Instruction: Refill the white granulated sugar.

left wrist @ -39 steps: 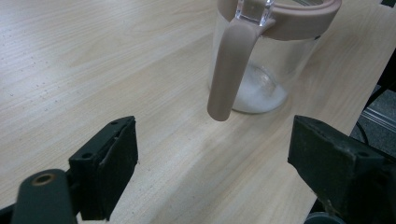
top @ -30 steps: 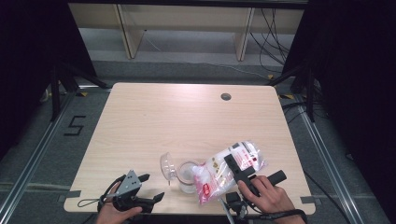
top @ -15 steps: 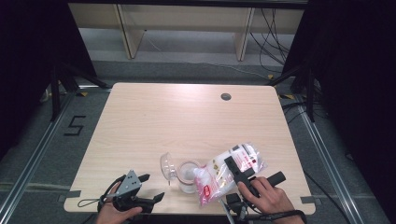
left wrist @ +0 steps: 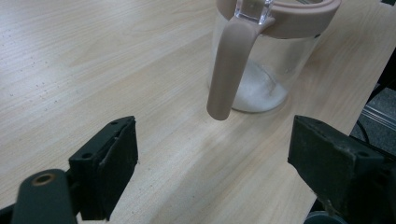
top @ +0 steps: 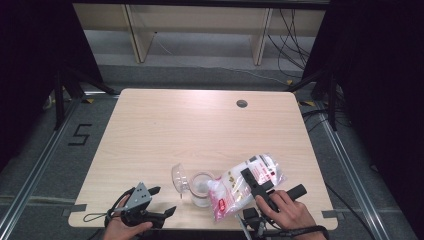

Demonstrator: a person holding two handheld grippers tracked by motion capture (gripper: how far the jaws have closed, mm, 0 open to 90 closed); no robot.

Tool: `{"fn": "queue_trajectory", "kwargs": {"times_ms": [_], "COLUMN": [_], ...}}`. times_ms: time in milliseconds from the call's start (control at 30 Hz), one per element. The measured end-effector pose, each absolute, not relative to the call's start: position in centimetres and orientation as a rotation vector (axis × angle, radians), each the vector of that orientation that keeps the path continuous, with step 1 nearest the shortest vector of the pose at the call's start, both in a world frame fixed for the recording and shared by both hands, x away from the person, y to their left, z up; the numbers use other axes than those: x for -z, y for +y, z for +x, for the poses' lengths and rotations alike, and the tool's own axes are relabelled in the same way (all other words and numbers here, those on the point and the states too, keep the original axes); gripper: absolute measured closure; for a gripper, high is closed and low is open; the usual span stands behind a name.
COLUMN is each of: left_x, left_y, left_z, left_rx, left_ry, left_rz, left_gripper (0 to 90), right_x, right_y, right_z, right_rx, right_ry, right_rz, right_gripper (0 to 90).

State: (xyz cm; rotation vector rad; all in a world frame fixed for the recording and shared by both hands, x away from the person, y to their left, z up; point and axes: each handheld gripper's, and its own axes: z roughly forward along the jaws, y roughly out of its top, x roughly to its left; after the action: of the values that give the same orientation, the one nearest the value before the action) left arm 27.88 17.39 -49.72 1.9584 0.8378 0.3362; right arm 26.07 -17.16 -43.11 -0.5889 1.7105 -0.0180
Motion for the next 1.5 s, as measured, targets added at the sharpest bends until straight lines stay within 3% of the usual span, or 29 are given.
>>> {"fn": "queue_trajectory", "kwargs": {"times_ms": [1500], "left_x": [49.72], "left_y": [17.43], "left_z": [27.88], "left_rx": [-0.350], "left_ry": [0.837], "left_rz": [1.969], "left_gripper": [15.6], "right_x": [43.25], "right_y": [-17.35], "right_z": [26.22], "right_rx": [0.003], "right_ry": [1.713], "right_rz": [-0.591], "right_gripper": [56.7]}}
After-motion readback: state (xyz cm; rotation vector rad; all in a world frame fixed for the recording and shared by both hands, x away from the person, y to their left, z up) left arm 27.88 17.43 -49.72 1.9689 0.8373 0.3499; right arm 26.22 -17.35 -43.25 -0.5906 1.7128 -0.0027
